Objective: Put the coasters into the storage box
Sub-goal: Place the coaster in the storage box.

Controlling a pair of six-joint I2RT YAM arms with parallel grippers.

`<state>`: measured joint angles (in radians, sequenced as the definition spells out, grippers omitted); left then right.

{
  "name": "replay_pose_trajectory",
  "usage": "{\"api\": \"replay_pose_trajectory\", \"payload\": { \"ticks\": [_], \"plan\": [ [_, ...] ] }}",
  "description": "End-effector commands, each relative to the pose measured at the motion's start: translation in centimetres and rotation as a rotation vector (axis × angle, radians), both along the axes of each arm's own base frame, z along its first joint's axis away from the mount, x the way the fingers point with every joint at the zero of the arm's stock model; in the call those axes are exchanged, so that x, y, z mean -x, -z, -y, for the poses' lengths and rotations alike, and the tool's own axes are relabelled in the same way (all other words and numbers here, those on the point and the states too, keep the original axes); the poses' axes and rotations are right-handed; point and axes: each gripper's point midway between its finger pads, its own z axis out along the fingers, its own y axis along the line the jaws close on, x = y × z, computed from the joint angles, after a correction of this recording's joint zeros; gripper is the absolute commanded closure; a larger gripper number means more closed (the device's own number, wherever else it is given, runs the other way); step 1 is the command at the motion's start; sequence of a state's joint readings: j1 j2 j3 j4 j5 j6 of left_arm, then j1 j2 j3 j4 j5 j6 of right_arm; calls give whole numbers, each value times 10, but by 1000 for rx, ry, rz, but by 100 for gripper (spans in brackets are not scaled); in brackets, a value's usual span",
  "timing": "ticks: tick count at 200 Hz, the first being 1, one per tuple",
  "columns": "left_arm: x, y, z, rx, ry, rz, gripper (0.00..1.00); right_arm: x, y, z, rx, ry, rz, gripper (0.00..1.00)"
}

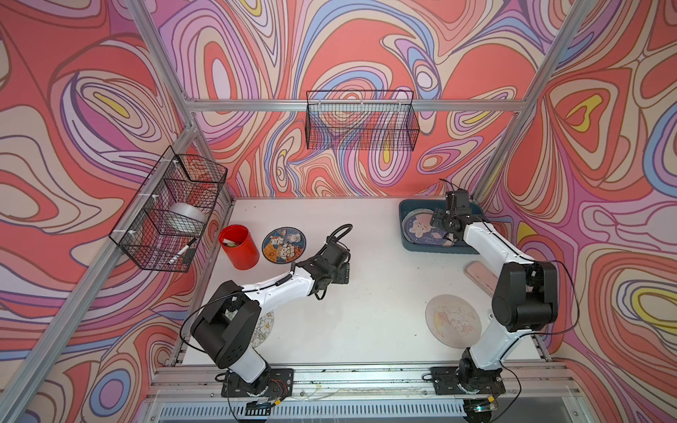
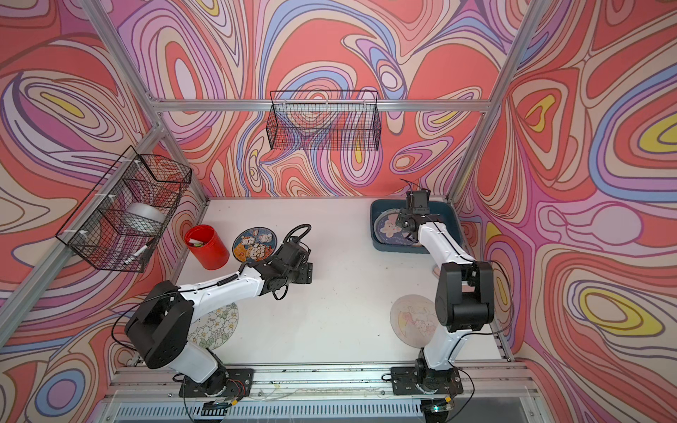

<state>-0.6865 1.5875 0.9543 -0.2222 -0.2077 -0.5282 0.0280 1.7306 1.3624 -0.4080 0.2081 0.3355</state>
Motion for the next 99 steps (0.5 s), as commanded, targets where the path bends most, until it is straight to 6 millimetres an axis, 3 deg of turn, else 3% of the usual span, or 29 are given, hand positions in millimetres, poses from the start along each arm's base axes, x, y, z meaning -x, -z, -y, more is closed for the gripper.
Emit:
{"api": "replay_pose_trajectory", "payload": {
  "ticks": [1, 55, 88, 90, 99],
  "plan": [
    [-4, -1, -3, -10, -31, -6, 18, 3, -4, -31, -96, -111, 20, 26],
    [-3, -5, -13, -6, -51, 11, 17, 9, 2, -124, -229, -367, 3, 26],
    [-9, -5, -43, -7, -138, 5, 15, 17, 8, -189, -308, -509, -23, 25],
    [-10, -5, -46, -8, -144, 3, 15, 16, 19, -192, -311, -514, -45, 25],
    [-15, -5, -56, -3, -176, 0, 15, 19, 28, -207, -327, -540, -68, 25]
  ]
}}
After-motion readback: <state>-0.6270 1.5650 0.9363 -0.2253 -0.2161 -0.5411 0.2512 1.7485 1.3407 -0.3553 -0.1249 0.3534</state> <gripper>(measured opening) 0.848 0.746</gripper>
